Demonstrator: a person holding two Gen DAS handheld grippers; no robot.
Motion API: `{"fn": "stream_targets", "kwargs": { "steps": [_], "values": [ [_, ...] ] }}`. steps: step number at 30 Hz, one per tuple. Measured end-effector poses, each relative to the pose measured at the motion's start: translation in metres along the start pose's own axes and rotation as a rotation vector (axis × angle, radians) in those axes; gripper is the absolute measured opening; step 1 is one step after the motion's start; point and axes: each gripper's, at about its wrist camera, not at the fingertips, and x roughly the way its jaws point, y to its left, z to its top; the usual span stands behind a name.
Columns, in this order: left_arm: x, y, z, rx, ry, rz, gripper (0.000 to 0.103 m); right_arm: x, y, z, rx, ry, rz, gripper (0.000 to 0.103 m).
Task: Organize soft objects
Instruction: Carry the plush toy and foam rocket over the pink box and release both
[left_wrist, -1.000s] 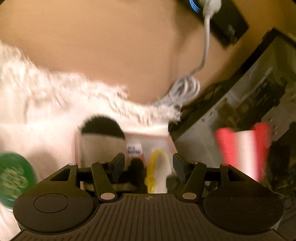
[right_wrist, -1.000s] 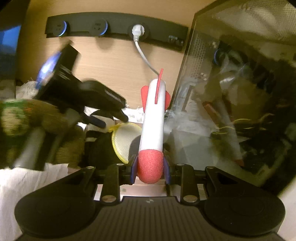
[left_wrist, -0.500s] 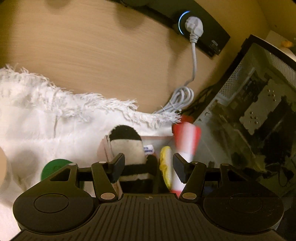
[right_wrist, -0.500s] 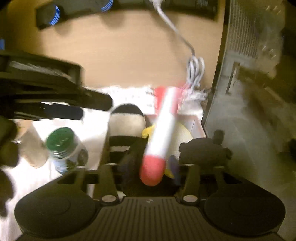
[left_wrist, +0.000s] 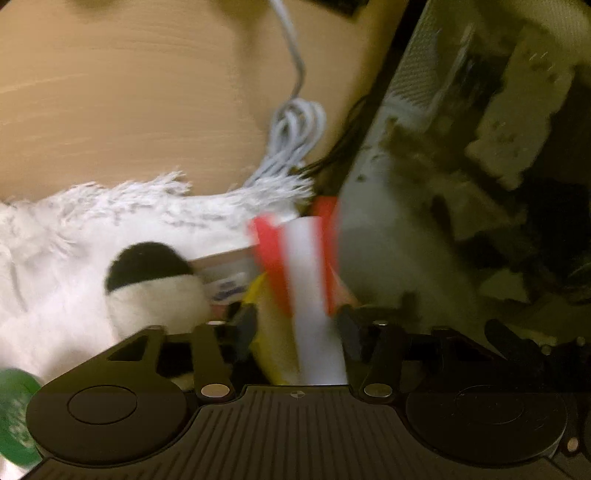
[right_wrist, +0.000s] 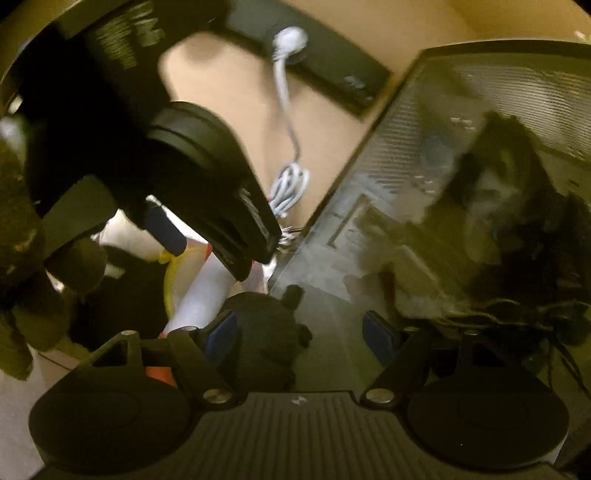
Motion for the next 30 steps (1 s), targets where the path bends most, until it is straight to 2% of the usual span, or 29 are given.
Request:
{"fn": "stream_targets", "kwargs": {
  "steps": [3,4,5,10,11,13,14,16,21,30],
  "values": [
    [0.007,0.01,-0.001,0.027,0.021,0.062,0.043,0.029,0.003,0.0,0.031,0.108,0.064,0.06],
    [0.007,0.016,-0.001,0.017,0.025,0.055,0.044,0.035,0.004,-0.001,0.054,0.135,0.097,0.053],
    [0.006,0.023,0.0,0.004,0.027,0.045,0.045,0.041,0.004,-0.001,0.078,0.154,0.121,0.053],
    [-0.001,0.047,0.006,-0.001,0.023,0.043,0.044,0.056,0.007,0.018,0.095,0.051,0.137,0.046],
    [-0.003,0.05,0.009,-0.007,0.02,0.051,0.041,0.061,0.007,0.025,0.096,0.025,0.145,0.044],
    [-0.003,0.058,0.015,-0.009,0.014,0.097,0.024,0.077,0.007,0.036,0.103,0.0,0.173,0.039],
    [-0.001,0.062,0.017,-0.008,0.02,0.127,0.02,0.086,0.008,0.037,0.1,0.007,0.172,0.039],
    [0.006,0.068,0.016,-0.015,0.051,0.155,0.02,0.097,0.008,0.033,0.091,0.021,0.133,0.039],
    [0.007,0.06,0.008,0.001,0.054,0.095,0.02,0.087,0.005,0.025,0.112,0.034,0.156,0.04],
    [-0.014,0.046,0.015,0.014,0.017,0.112,0.02,0.076,0.005,0.022,0.157,0.039,0.184,0.04]
  ]
}}
